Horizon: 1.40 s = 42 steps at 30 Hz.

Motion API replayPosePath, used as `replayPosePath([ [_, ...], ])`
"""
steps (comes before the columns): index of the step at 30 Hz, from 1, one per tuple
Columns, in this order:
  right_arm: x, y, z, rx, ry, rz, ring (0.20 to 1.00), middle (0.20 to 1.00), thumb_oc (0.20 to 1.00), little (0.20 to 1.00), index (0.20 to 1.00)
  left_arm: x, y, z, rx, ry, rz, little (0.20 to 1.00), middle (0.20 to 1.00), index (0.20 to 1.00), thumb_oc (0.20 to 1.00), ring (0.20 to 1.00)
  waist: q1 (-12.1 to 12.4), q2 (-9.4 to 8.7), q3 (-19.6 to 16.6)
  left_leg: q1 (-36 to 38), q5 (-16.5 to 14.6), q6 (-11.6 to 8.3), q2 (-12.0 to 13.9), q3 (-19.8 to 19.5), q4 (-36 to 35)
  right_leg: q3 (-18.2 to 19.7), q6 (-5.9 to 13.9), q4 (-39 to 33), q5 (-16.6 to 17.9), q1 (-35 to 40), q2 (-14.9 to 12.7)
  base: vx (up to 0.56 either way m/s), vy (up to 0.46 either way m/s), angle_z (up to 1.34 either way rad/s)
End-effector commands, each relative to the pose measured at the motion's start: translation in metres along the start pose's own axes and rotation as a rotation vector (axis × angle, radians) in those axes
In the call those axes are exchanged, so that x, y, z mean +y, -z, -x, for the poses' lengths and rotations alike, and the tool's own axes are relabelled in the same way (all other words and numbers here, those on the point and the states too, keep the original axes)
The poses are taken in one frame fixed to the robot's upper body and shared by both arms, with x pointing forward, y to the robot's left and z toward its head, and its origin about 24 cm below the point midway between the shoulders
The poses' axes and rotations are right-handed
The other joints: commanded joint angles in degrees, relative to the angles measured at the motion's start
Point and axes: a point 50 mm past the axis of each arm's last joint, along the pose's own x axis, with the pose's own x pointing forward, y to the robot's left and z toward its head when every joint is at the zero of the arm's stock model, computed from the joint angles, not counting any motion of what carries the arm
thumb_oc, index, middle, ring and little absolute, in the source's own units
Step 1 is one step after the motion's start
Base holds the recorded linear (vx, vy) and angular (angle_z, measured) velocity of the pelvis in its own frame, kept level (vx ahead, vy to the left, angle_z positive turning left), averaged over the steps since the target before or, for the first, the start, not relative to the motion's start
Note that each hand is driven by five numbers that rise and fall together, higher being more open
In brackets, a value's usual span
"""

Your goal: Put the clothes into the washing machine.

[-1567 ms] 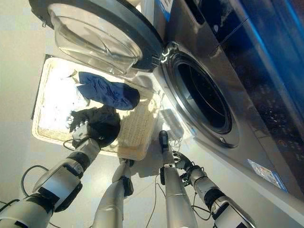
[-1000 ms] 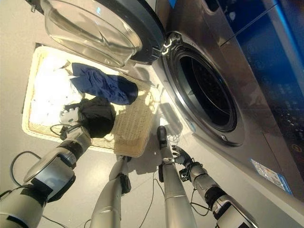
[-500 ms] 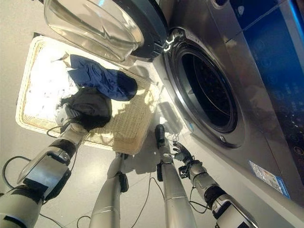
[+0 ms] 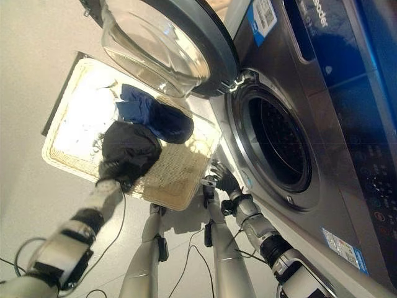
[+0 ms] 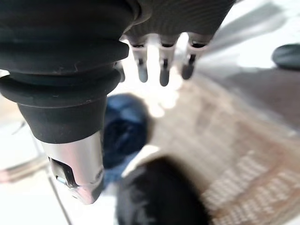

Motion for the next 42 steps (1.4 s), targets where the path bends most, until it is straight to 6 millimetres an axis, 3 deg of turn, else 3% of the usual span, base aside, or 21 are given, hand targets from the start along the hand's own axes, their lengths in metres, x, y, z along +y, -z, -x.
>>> replayPosePath([
  [1, 0.006, -0.023, 0.003, -0.122, 0.005, -0.027, 1.0, 1.0, 1.0, 1.0, 1.0, -0.011, -0.005, 0.007, -0.079, 0.122, 0.196, 0.2, 0.2, 0.2, 0.2, 0.2, 1.0, -0.9, 2.0, 2.4, -2.8, -3.57, -1.5, 5.1, 1.0, -0.2, 4.18, -5.7, 5.5, 2.0, 2.4, -0.05, -0.006, 0.06],
  [5, 0.018, -0.039, 0.003, -0.195, -0.02, 0.064, 1.0, 1.0, 1.0, 1.0, 1.0, -0.037, 0.006, 0.027, -0.119, 0.34, 0.313, 0.2, 0.2, 0.2, 0.2, 0.2, 1.7, 0.32, 2.0, 4.5, -3.3, -3.2, -1.5, 5.7, 1.2, -0.8, 4.35, -5.0, 4.4, 4.1, 1.9, -0.05, 0.009, 0.02],
  [7, 0.019, -0.04, 0.004, -0.201, -0.024, 0.075, 1.0, 1.0, 1.0, 1.0, 1.0, -0.043, 0.007, 0.032, -0.137, 0.399, 0.32, 0.2, 0.2, 0.2, 0.2, 0.2, 2.0, 0.69, 2.0, 5.0, -3.5, -3.04, -1.5, 5.6, 1.2, -1.0, 4.39, -4.6, 4.0, 4.6, 1.8, -0.02, 0.015, 0.05],
  [9, 0.021, -0.041, 0.007, -0.192, -0.051, 0.054, 1.0, 1.0, 1.0, 1.0, 1.0, -0.056, 0.001, 0.045, -0.226, 0.571, 0.308, 0.2, 0.2, 0.2, 0.2, 0.2, 2.5, 1.43, 2.0, 6.4, -4.0, -2.65, -1.7, 5.4, 1.2, -1.4, 4.47, -3.7, 3.0, 5.9, 1.6, -0.03, 0.022, 0.07],
  [11, 0.021, -0.041, 0.007, -0.192, -0.051, 0.054, 1.0, 1.0, 1.0, 1.0, 1.0, -0.056, 0.001, 0.045, -0.226, 0.571, 0.308, 0.2, 0.2, 0.2, 0.2, 0.2, 2.5, 1.43, 2.0, 6.4, -4.0, -2.65, -1.7, 5.4, 1.2, -1.4, 4.47, -3.7, 3.0, 5.9, 1.6, -0.02, 0.013, 0.08],
  [16, 0.019, -0.033, 0.014, -0.147, -0.091, 0.048, 1.0, 1.0, 1.0, 1.0, 1.0, -0.072, -0.009, 0.064, -0.325, 0.757, 0.252, 0.2, 0.2, 0.2, 0.2, 0.2, 3.5, 2.43, 2.0, 8.7, -4.3, -2.28, -1.6, 4.8, 0.8, -2.3, 4.43, -3.1, 2.0, 8.4, 1.2, -0.01, 0.024, 0.08],
  [18, 0.022, -0.015, 0.021, -0.019, -0.227, -0.066, 1.0, 1.0, 1.0, 1.0, 1.0, -0.076, -0.018, 0.082, -0.381, 0.95, 0.167, 0.2, 0.2, 0.2, 0.2, 0.2, 4.6, 2.75, 2.0, 11.7, -4.8, -2.07, -1.8, 4.5, 0.4, -3.3, 4.47, -4.1, 1.7, 11.8, 0.8, -0.02, 0.017, 0.11],
  [28, 0.036, -0.009, 0.023, 0.069, -0.378, -0.152, 1.0, 1.0, 1.0, 1.0, 1.0, -0.088, -0.027, 0.093, -0.344, 1.125, 0.154, 0.2, 0.2, 0.2, 0.2, 0.2, 5.6, 2.35, 2.0, 13.8, -4.8, -1.98, -1.6, 4.3, -0.3, -4.5, 4.51, -4.3, 1.0, 14.6, 0.4, -0.01, 0.001, 0.12],
  [42, 0.046, -0.009, 0.023, 0.058, -0.387, -0.373, 1.0, 1.0, 1.0, 1.0, 1.0, -0.098, -0.003, 0.097, -0.212, 1.19, -0.131, 0.2, 0.2, 0.2, 0.2, 0.2, 5.4, 2.64, 2.0, 14.3, -4.8, -1.75, -1.7, 4.9, -0.6, -4.3, 4.61, -4.8, 0.8, 15.1, 0.3, 0.0, 0.0, 0.0],
])
